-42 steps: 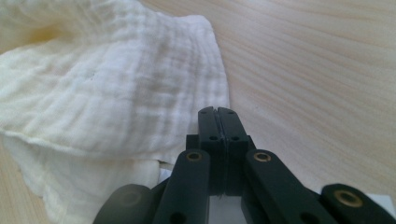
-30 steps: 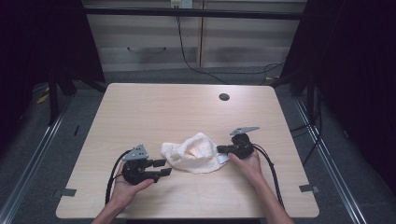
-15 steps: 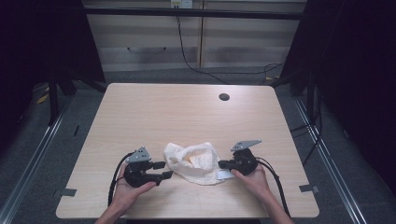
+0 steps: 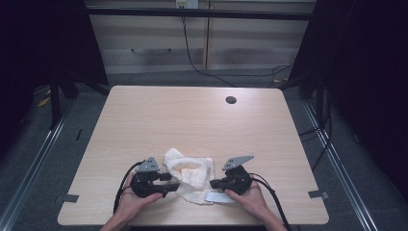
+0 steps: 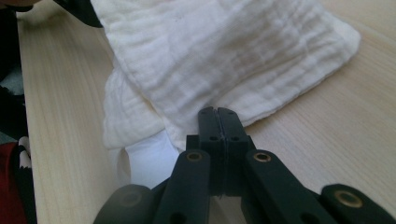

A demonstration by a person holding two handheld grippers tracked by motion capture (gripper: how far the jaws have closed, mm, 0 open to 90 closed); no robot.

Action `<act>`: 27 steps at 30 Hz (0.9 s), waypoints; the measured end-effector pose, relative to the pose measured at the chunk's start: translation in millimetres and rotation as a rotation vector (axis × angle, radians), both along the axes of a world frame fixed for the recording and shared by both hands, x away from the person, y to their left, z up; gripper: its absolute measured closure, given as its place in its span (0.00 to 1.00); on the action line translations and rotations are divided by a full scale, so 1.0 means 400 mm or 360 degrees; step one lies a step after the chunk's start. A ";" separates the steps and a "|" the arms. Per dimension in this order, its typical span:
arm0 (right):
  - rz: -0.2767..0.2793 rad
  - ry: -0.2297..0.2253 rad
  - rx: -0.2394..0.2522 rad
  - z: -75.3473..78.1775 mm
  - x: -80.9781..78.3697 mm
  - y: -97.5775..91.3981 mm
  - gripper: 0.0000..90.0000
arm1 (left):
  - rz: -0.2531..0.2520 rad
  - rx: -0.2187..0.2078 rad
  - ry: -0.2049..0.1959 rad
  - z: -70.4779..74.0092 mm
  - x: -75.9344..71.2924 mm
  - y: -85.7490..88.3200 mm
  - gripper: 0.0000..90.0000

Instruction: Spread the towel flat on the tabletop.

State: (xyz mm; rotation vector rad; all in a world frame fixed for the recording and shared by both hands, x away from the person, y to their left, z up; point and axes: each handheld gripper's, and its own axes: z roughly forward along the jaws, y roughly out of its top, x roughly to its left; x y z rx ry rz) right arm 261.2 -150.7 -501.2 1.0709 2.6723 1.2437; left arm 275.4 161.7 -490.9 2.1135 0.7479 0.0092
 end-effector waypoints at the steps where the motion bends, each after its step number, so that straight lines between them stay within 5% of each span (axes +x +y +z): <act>1: -0.0001 -0.0002 -0.0005 0.001 0.001 0.003 1.00 | -0.0003 0.0009 0.0004 -0.002 0.004 0.000 0.49; 5: -0.0001 0.0006 0.0010 -0.001 0.006 0.002 1.00 | -0.0028 0.0051 -0.0016 -0.012 0.008 -0.022 0.45; 8: -0.0001 0.0006 0.0011 -0.001 0.007 0.002 1.00 | -0.0014 0.0082 -0.0030 -0.021 0.014 -0.031 0.51; 14: -0.0014 0.0001 0.0010 0.001 0.008 -0.003 1.00 | 0.0025 0.0170 -0.0136 -0.024 0.019 -0.030 0.86; 16: -0.0027 -0.0014 0.0026 0.007 0.010 -0.011 1.00 | 0.0038 0.0131 -0.0117 -0.023 0.023 -0.022 0.94; 22: -0.0151 -0.0104 0.0117 0.055 0.020 -0.074 1.00 | 0.0053 0.0012 -0.0125 0.008 0.030 0.017 0.95; 27: -0.0280 -0.0181 0.0144 0.094 0.031 -0.151 1.00 | 0.0046 -0.0001 -0.0133 0.024 0.051 0.046 0.95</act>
